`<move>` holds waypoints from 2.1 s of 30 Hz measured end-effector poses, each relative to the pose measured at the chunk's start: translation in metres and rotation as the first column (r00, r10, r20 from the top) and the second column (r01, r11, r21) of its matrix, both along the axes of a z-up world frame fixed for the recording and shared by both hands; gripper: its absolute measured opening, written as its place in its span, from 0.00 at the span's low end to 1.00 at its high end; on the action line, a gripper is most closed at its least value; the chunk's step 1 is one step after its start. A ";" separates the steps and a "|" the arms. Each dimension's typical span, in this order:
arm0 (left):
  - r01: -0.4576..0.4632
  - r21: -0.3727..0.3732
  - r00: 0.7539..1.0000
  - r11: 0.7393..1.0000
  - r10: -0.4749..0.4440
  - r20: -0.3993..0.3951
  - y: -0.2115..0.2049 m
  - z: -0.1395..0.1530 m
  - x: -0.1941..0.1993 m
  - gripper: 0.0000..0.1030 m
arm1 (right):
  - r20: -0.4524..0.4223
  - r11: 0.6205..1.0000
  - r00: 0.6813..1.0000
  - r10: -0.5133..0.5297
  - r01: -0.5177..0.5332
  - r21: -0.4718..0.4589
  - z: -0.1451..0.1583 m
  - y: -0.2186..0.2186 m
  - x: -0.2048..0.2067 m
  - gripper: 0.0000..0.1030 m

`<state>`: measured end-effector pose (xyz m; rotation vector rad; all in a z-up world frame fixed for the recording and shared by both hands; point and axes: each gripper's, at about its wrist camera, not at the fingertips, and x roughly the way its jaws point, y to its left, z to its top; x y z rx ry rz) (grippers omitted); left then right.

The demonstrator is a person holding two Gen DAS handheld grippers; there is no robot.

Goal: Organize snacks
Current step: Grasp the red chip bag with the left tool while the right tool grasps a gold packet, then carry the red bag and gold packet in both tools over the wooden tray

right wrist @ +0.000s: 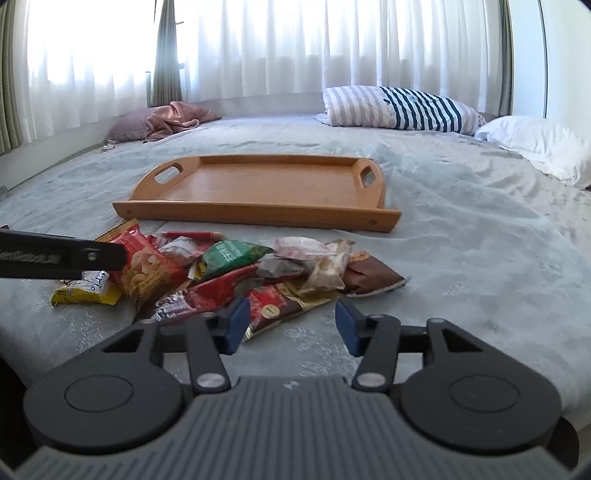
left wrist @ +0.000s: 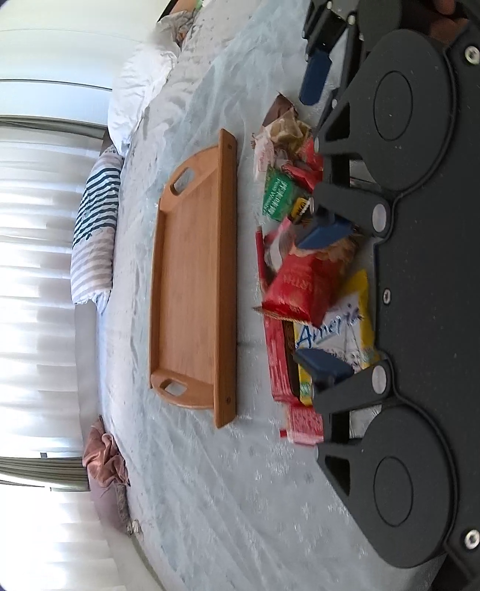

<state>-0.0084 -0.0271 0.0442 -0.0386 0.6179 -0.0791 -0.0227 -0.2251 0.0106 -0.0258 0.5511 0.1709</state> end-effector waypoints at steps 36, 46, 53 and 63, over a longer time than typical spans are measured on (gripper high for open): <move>-0.003 -0.075 0.999 0.997 0.006 0.043 -0.001 0.024 0.012 0.35 | 0.027 0.989 0.993 -0.111 0.108 0.100 0.020 -0.001 0.010 0.15; 0.035 -0.090 0.998 0.995 -0.030 0.058 0.002 0.041 0.042 0.34 | 0.058 0.988 0.993 -0.107 0.100 0.119 0.035 -0.006 0.015 0.14; 0.047 -0.133 0.998 0.990 -0.039 0.058 0.008 0.055 0.077 0.34 | 0.067 0.980 0.991 -0.114 0.101 0.175 0.047 -0.018 0.038 0.14; 0.059 -0.236 0.998 0.970 -0.059 0.009 0.011 0.053 0.143 0.34 | 0.053 0.977 0.996 -0.073 0.061 0.202 0.059 -0.030 0.100 0.14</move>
